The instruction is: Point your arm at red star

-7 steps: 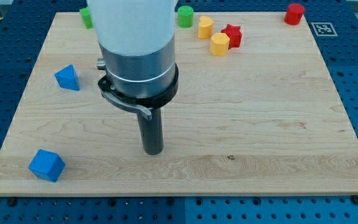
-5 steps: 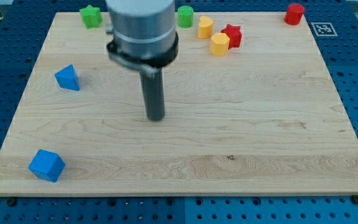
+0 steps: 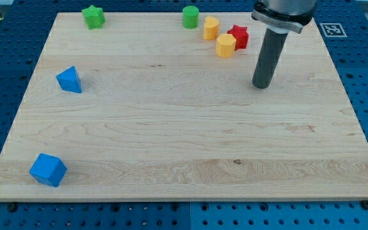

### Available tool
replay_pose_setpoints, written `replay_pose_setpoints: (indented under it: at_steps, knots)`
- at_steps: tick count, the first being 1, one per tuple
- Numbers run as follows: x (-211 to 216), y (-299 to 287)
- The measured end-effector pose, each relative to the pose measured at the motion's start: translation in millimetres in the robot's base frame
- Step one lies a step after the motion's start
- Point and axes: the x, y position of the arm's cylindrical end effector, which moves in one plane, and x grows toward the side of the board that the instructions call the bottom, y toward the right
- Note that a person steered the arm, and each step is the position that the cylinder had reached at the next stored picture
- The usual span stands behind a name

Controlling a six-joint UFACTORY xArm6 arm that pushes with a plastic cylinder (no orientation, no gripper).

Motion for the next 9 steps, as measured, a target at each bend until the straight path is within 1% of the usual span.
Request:
replay_pose_setpoints:
  at_steps: [1,2,4,5,6,7,8,9]
  knots:
    - [-8.1,53.4]
    - [-15.7,57.1]
    - [-106.0,57.0]
    - [-140.2,55.1]
    - [-161.7,35.0]
    - [-188.4,-10.3]
    - [-190.5,-39.0]
    - [-184.1,-49.9]
